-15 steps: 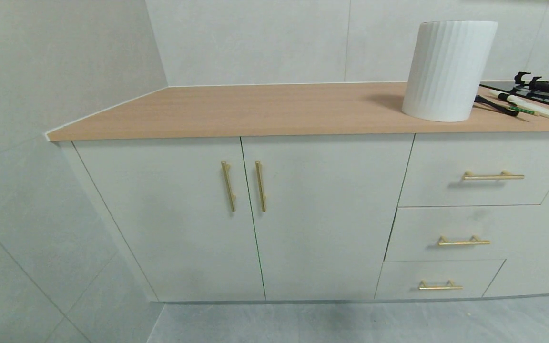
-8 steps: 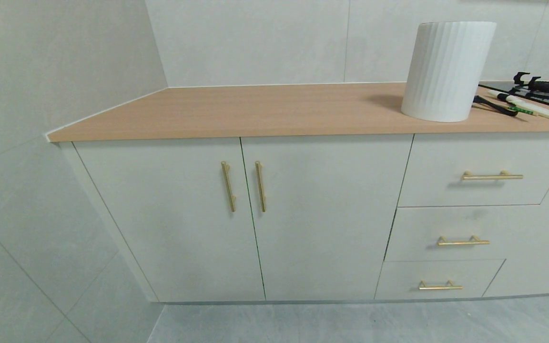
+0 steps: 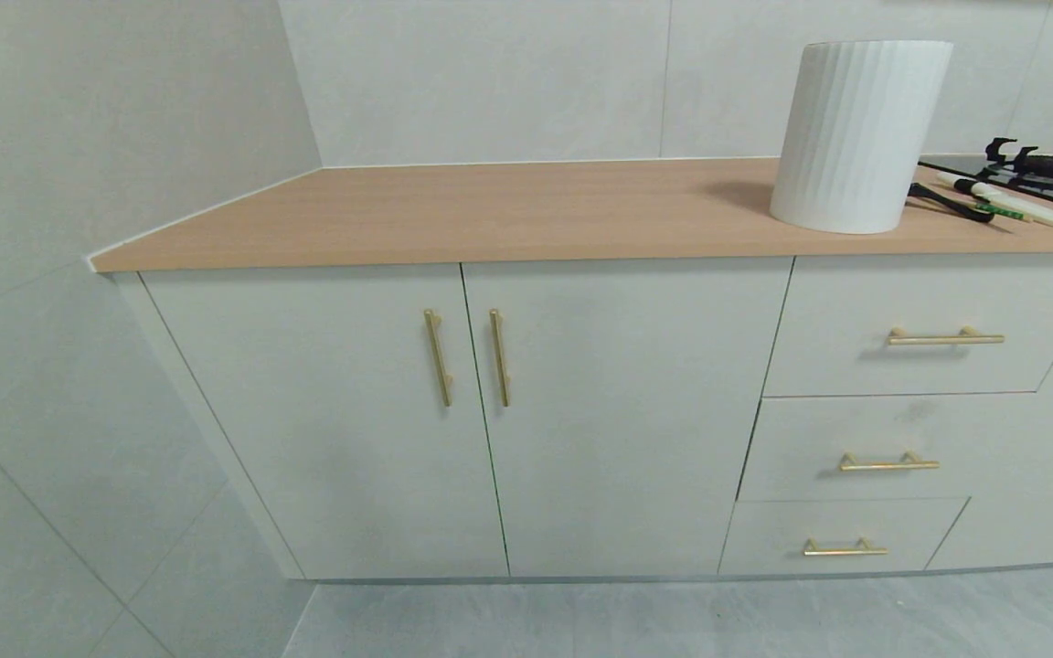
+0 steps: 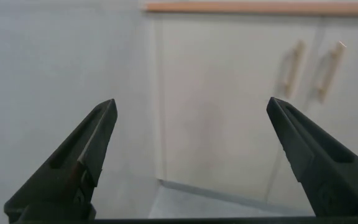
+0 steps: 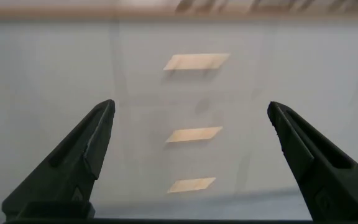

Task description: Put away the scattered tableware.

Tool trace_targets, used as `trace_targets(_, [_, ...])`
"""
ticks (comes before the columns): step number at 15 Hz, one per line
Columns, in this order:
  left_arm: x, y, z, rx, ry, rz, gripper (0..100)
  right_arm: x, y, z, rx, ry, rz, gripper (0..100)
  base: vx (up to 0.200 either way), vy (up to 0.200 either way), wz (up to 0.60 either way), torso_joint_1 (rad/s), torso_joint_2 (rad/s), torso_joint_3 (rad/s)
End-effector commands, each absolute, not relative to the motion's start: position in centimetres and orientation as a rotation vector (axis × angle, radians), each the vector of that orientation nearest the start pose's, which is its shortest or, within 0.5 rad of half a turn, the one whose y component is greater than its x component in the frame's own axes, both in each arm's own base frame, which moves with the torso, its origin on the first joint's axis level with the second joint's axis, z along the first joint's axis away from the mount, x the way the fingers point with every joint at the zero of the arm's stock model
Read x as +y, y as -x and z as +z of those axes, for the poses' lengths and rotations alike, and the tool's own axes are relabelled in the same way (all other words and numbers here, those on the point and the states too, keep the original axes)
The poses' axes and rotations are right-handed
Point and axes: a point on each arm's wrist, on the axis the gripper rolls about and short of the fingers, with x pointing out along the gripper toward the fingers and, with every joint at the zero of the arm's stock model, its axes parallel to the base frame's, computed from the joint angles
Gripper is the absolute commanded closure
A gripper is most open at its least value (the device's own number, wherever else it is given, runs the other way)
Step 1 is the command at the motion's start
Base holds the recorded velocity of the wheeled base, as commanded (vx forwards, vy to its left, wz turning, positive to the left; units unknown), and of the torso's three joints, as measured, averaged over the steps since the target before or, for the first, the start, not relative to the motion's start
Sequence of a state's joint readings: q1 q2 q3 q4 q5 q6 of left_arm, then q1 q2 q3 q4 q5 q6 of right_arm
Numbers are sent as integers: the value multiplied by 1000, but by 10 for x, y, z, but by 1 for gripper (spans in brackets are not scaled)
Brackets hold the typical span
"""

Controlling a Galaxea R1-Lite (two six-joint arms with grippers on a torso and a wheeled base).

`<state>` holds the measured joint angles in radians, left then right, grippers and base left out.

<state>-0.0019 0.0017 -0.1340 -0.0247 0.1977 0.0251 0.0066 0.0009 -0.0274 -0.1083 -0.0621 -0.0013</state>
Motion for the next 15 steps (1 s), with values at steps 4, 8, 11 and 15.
trace_targets(4, [2, 23, 80, -42, -27, 77, 0, -1, 23, 76, -2, -8, -23, 0, 0, 0, 0, 0, 0, 0])
trace_targets(8, [0, 22, 76, 3, -28, -3, 0, -1, 23, 76, -2, -3, -14, 0, 0, 0, 0, 0, 0, 0])
trace_targets(11, [0, 23, 76, 3, -6, -2, 0, 0, 23, 76, -2, -6, -9, 0, 0, 0, 0, 0, 0, 0])
trace_targets(15, [0, 23, 76, 3, -5, -2, 0, 0, 23, 76, -2, -6, -9, 0, 0, 0, 0, 0, 0, 0])
